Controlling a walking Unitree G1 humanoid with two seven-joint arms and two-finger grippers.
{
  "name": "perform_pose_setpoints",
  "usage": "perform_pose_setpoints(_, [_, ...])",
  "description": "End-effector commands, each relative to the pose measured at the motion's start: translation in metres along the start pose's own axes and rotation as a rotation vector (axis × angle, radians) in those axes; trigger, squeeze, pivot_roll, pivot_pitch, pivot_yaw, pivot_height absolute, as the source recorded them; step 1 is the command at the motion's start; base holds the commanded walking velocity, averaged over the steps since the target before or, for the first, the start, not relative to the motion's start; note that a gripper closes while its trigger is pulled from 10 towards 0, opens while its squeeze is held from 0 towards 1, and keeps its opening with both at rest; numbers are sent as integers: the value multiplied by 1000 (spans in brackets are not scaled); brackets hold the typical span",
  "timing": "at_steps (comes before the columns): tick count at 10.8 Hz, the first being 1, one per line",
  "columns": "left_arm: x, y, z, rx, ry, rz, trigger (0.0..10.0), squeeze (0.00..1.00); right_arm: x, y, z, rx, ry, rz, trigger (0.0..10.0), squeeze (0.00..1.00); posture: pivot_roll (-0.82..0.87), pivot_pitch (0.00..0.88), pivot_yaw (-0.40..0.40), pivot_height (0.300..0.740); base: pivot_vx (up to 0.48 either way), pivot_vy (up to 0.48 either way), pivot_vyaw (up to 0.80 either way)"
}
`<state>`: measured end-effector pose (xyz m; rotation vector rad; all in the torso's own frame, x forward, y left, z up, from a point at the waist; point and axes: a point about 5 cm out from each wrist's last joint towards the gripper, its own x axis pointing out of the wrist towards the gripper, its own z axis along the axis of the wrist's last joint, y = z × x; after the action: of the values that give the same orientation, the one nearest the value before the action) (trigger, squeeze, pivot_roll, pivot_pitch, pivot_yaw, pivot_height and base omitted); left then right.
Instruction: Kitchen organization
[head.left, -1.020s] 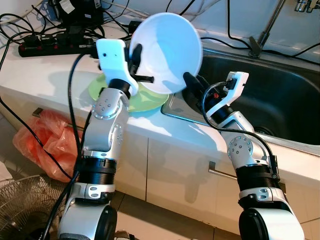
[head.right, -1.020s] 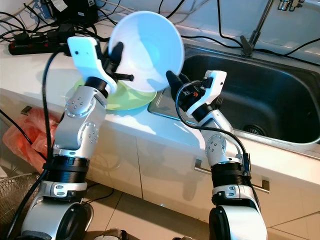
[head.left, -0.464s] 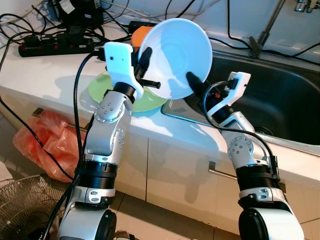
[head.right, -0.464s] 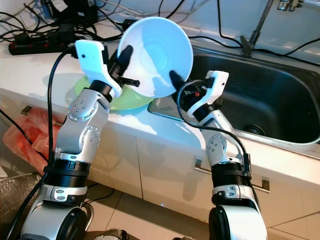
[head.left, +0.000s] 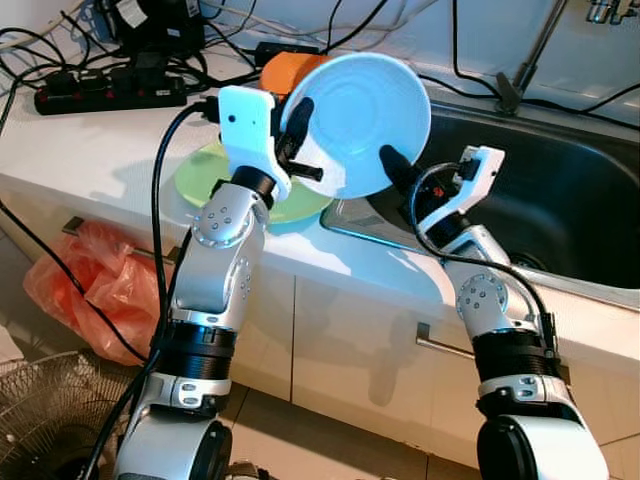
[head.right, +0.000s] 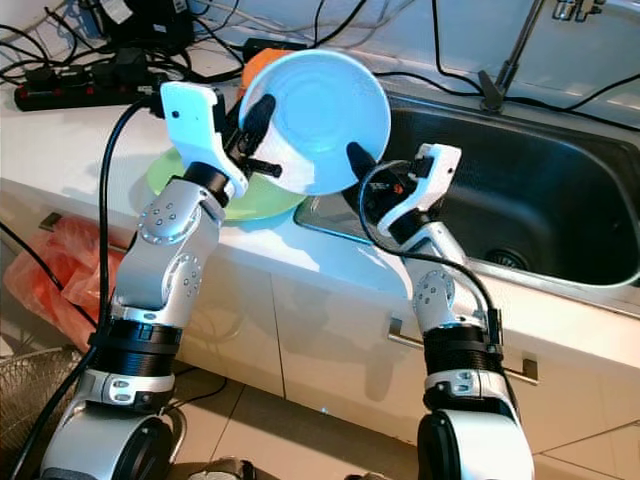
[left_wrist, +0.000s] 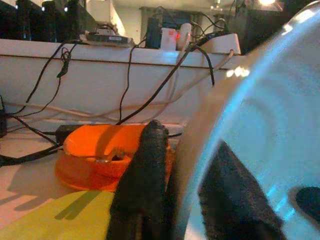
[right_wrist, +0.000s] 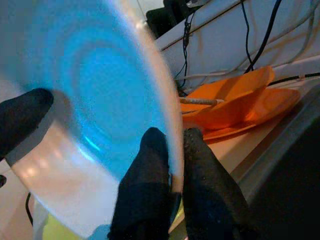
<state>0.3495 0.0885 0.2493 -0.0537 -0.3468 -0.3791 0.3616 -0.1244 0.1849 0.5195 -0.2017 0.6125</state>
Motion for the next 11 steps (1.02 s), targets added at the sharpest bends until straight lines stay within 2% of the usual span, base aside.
perform_pose_setpoints(1, [2, -5, 5, 4, -19, -26, 10000, 1000, 5, 5, 0, -14, 4, 20, 0, 0, 77, 60, -37, 740, 0, 0, 0])
perform_pose_setpoints(5, [2, -6, 6, 8, -23, -34, 10000, 1000, 6, -3, 5, -13, -27, -55, 0, 0, 76, 58, -37, 740, 0, 0, 0])
perform_pose_setpoints(6, [2, -6, 6, 11, -24, -37, 10000, 1000, 6, -14, 11, 2, -74, -164, 0, 0, 78, 58, -37, 740, 0, 0, 0])
perform_pose_setpoints(8, [1, -6, 7, 22, -24, -37, 10000, 1000, 3, -27, 20, 27, -133, -287, 0, 0, 78, 58, -37, 740, 0, 0, 0])
perform_pose_setpoints(9, [1, -7, 6, 38, -17, -41, 10000, 361, 0, -36, 25, 36, -173, -373, 0, 0, 78, 59, -37, 740, 0, 0, 0])
perform_pose_setpoints(10, [1, -7, 5, 44, -13, -42, 10000, 0, -5, -46, 29, 29, -202, -461, 0, 0, 78, 59, -37, 740, 0, 0, 0])
perform_pose_setpoints(11, [1, -7, 5, 45, -13, -41, 10000, 0, -10, -53, 31, 21, -221, -527, 0, 0, 78, 59, -39, 740, 0, 0, 0])
